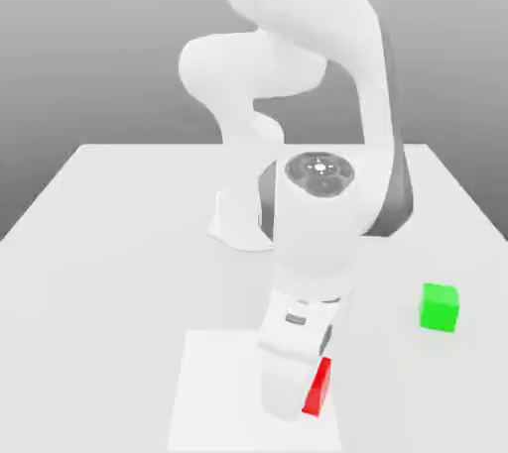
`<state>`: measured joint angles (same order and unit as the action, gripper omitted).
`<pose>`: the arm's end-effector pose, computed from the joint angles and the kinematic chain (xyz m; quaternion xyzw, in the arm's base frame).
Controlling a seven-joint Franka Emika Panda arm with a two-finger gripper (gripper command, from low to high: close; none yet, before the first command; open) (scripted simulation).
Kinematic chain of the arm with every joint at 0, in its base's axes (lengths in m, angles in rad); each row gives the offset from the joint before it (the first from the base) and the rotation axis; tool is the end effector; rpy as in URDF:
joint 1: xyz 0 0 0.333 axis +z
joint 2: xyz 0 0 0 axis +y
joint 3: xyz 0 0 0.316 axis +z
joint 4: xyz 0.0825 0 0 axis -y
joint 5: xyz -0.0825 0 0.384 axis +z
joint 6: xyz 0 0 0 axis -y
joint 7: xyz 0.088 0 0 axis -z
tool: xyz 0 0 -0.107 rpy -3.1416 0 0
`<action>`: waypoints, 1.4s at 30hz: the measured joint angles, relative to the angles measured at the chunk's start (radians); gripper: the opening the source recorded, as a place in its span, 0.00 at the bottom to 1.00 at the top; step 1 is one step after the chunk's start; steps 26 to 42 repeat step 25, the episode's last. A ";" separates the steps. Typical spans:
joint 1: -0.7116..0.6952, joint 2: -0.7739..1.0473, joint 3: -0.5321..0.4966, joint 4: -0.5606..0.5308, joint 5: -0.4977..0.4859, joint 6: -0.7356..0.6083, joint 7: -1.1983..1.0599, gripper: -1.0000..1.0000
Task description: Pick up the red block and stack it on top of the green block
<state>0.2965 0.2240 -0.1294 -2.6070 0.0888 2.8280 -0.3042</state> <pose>0.4296 0.0647 0.1760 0.9810 0.1938 0.0000 0.0007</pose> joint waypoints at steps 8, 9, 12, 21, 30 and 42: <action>0.185 -0.192 0.103 -0.072 -0.057 -0.123 -0.068 0.00; 0.219 -0.210 0.123 -0.083 -0.058 -0.129 -0.091 0.00; 0.334 -0.263 0.168 -0.117 -0.060 -0.147 -0.158 0.00; 0.446 -0.149 0.217 -0.154 -0.110 0.006 -0.211 0.00; 0.452 -0.120 0.209 -0.153 -0.117 0.032 -0.206 1.00; 0.452 -0.120 0.209 -0.153 -0.117 0.032 -0.206 1.00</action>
